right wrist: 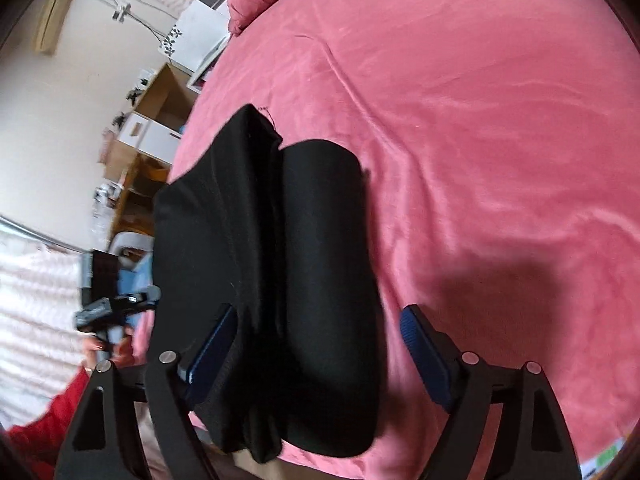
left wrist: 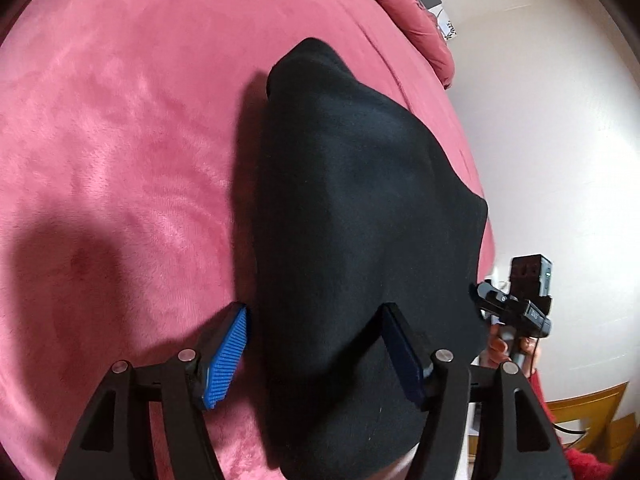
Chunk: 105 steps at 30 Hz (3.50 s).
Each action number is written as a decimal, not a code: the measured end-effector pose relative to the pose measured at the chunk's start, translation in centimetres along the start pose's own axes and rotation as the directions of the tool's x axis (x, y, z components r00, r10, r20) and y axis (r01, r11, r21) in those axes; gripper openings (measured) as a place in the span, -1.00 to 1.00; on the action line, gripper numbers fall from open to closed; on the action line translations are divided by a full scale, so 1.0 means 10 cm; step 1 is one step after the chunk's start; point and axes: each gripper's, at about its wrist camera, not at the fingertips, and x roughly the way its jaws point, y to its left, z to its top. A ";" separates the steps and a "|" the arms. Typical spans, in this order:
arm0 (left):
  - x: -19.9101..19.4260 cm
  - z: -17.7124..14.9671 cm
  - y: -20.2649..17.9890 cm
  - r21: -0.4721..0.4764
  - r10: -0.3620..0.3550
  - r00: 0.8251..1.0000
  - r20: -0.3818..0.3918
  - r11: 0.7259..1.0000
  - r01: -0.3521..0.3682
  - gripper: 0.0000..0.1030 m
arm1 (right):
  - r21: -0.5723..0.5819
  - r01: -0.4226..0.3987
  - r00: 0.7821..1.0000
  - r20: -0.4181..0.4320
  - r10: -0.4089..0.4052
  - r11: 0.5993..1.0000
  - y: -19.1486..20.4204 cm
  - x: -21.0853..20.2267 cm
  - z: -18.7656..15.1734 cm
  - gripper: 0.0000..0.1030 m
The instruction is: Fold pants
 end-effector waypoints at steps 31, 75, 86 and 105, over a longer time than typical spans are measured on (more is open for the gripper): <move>0.08 -0.15 -0.51 0.173 -0.003 1.000 0.027 0.985 -0.001 -0.03 | -0.102 -0.004 1.000 -0.026 0.002 0.995 0.40 0.51 0.12 0.41; -0.58 0.13 -0.80 0.305 -0.023 0.961 0.275 0.950 -0.064 -0.40 | -0.345 0.124 0.968 0.247 -0.038 0.930 1.70 0.32 0.79 0.00; -0.49 0.70 -0.50 0.268 0.057 0.943 0.329 0.951 -0.151 -0.39 | -0.216 0.057 0.959 0.283 0.007 0.975 1.50 0.69 1.44 -0.01; -0.63 -0.01 -0.05 0.163 0.281 0.825 0.490 0.900 -0.403 0.05 | 0.008 0.186 0.912 0.370 -0.176 0.982 0.95 0.60 1.34 0.28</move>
